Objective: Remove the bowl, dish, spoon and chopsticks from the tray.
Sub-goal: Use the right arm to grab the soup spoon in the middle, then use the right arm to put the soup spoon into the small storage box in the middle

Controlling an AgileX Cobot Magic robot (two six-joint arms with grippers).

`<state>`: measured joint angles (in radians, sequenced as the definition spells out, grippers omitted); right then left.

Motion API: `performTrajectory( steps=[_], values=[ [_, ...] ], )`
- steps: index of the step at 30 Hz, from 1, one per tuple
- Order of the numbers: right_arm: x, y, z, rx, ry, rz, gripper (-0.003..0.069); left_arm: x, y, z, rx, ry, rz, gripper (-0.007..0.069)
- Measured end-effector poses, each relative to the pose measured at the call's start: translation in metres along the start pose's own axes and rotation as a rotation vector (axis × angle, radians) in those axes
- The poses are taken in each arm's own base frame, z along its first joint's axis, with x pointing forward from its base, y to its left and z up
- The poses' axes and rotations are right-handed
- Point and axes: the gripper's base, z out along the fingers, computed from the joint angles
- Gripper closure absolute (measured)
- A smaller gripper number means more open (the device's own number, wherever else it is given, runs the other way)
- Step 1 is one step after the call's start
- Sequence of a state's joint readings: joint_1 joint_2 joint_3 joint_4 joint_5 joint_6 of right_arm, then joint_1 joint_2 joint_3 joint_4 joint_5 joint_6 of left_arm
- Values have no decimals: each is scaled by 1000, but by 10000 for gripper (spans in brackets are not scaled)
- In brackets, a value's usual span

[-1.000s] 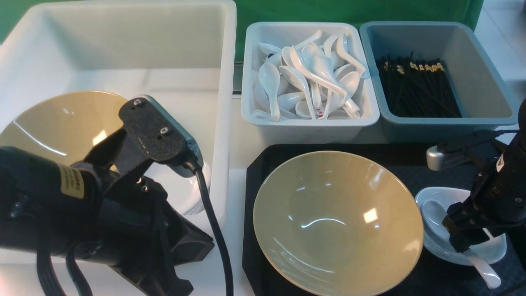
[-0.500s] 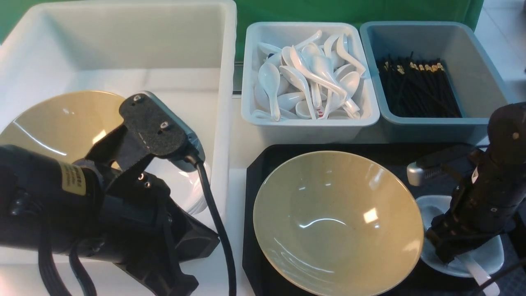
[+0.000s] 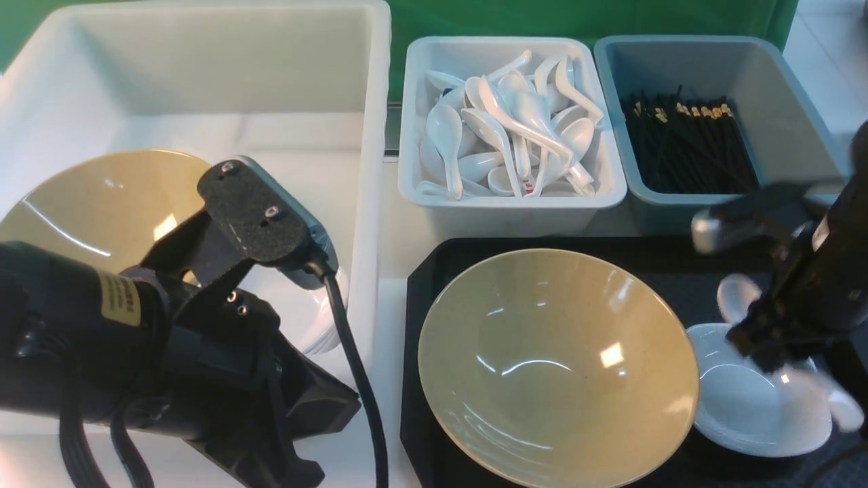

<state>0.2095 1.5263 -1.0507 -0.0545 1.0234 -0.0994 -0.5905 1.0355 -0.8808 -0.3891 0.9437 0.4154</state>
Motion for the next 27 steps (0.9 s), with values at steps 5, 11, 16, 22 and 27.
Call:
performTrajectory(
  steps=[5,11,16,22,27],
  values=[
    [-27,-1,-69,30,-251,-12,412,15,-2,0,-7,-8,-4,636],
    [-86,14,-108,-85,-545,-62,412,45,-5,4,-30,-71,-24,636],
    [-138,17,-97,-149,-662,-31,412,55,-9,3,-17,-139,-59,636],
    [-194,25,-50,-166,-651,-42,412,59,-13,-3,-2,-175,-69,636],
    [-235,43,-20,-190,-653,-79,379,59,-15,-4,9,-186,-81,636]
  ],
)
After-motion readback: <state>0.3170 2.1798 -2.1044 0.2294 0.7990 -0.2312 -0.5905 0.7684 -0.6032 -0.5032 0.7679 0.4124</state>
